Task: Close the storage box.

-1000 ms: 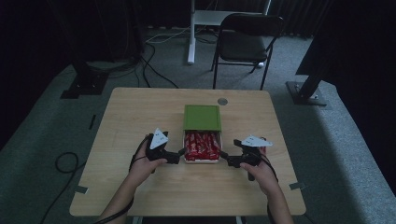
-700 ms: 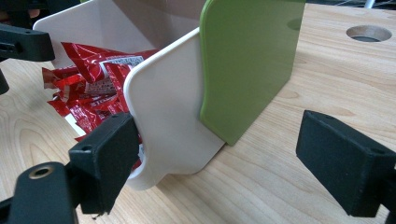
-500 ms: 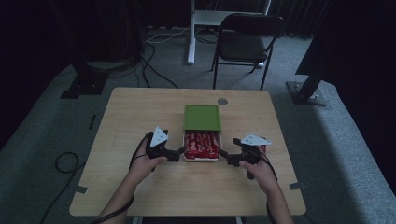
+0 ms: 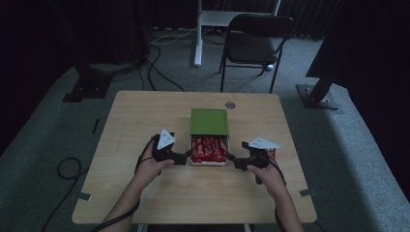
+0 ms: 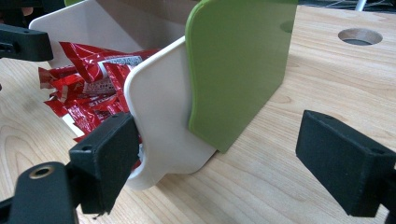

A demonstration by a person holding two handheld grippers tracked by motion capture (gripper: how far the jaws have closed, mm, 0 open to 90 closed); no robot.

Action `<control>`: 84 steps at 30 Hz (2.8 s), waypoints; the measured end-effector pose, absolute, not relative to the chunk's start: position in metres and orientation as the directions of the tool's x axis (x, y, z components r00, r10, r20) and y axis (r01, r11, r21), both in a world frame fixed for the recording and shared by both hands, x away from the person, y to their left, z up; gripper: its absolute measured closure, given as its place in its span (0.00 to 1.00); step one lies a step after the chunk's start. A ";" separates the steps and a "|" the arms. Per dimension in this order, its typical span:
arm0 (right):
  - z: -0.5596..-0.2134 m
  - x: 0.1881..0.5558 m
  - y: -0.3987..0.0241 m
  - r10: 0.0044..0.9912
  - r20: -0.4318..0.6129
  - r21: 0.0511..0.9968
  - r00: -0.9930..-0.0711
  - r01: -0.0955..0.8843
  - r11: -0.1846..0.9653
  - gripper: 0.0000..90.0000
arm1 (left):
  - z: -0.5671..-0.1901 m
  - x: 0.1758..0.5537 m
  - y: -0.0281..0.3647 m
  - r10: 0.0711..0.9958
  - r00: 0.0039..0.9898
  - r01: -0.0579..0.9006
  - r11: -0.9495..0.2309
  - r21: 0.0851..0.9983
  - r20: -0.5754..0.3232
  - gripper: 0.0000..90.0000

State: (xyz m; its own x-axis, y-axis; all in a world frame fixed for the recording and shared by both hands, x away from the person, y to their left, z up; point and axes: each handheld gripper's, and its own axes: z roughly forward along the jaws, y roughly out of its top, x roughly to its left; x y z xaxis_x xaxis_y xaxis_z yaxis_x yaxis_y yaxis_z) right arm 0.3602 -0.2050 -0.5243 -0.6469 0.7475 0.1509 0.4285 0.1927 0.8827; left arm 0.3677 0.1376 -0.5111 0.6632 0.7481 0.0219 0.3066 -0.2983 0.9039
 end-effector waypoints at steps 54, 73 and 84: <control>-0.525 0.377 -0.199 0.802 0.134 0.891 -0.582 0.425 0.160 0.14 | -0.510 0.394 0.130 0.768 0.637 0.311 -0.331 0.891 0.062 0.01; -0.527 0.382 -0.197 0.825 0.156 0.890 -0.544 0.440 0.122 0.14 | -0.511 0.402 0.128 0.778 0.624 0.314 -0.336 0.888 0.074 0.01; -0.528 0.383 -0.196 0.827 0.160 0.892 -0.539 0.438 0.113 0.13 | -0.511 0.405 0.126 0.781 0.620 0.321 -0.336 0.885 0.071 0.01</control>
State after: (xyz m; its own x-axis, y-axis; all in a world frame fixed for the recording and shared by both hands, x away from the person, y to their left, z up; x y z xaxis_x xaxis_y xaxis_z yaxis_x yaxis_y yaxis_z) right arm 0.3835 -0.1964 -0.5277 -0.5388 0.8271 0.1601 0.4384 0.1130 0.8917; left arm 0.4049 0.1263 -0.5113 0.6204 0.7811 0.0709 0.3213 -0.3356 0.8855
